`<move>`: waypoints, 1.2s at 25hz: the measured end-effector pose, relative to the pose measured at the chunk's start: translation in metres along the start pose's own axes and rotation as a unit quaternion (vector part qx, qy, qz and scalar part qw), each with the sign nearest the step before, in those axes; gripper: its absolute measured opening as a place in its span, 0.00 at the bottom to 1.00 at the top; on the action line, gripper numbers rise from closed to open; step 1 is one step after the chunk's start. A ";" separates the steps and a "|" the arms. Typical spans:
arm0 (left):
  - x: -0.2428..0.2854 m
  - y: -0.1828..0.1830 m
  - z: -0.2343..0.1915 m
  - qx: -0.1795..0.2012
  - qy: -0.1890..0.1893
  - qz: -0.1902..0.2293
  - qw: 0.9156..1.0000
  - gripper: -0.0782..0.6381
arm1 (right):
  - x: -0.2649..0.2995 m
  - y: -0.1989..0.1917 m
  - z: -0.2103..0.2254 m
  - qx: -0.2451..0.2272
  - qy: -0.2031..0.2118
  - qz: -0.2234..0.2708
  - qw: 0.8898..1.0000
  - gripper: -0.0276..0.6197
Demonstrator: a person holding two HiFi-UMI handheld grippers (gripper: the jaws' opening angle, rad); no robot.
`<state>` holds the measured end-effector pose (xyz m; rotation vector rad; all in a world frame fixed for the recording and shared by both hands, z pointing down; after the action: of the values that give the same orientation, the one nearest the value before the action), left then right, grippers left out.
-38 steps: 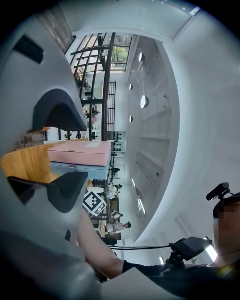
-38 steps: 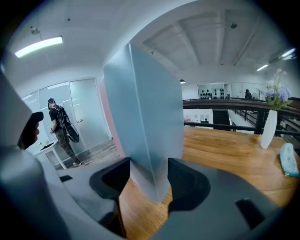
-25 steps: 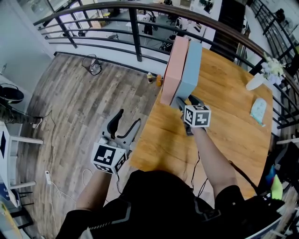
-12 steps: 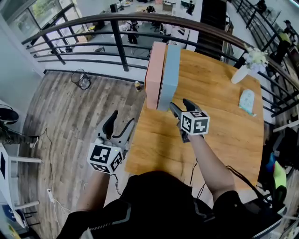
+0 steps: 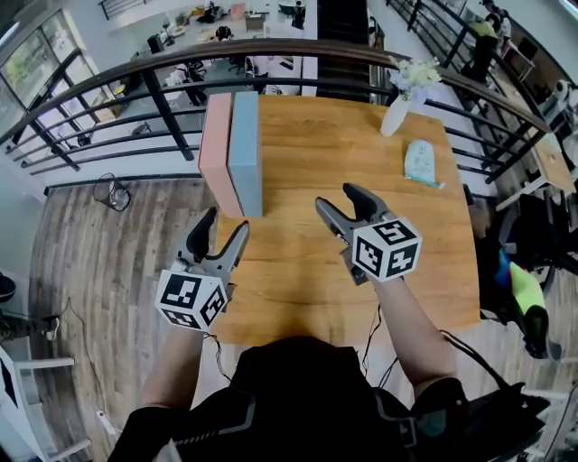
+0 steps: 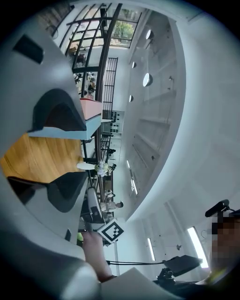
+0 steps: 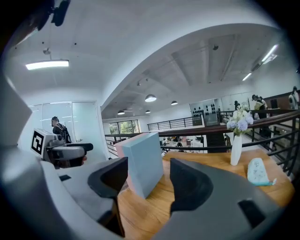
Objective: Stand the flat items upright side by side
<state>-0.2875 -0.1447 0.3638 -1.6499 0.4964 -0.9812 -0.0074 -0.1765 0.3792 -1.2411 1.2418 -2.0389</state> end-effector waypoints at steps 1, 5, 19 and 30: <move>0.004 0.004 0.006 -0.004 -0.002 0.003 1.000 0.51 | -0.012 0.002 0.005 -0.003 -0.003 0.005 1.000 0.49; 0.012 0.021 0.025 -0.047 0.002 0.014 0.999 0.51 | -0.058 0.009 0.026 0.011 -0.012 0.033 0.999 0.48; -0.008 0.067 0.076 -0.086 0.007 0.073 0.994 0.30 | -0.160 0.037 0.061 -0.048 -0.027 0.067 0.996 0.28; -0.013 0.073 0.096 -0.065 0.039 0.043 0.996 0.15 | -0.177 0.032 0.077 -0.029 -0.040 0.069 0.996 0.12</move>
<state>-0.2061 -0.1010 0.2854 -1.6954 0.6914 -0.9700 0.1445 -0.0978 0.2839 -1.2157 1.3195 -1.8508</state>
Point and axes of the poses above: the fingertips, and each gripper's own axes: x forward along the fingers, z to its right, y out of its top, the point moved 8 cm from there along -x, backward along the fingers, and after that the axes turned 11 degrees about -z, right-handed, at the moved point
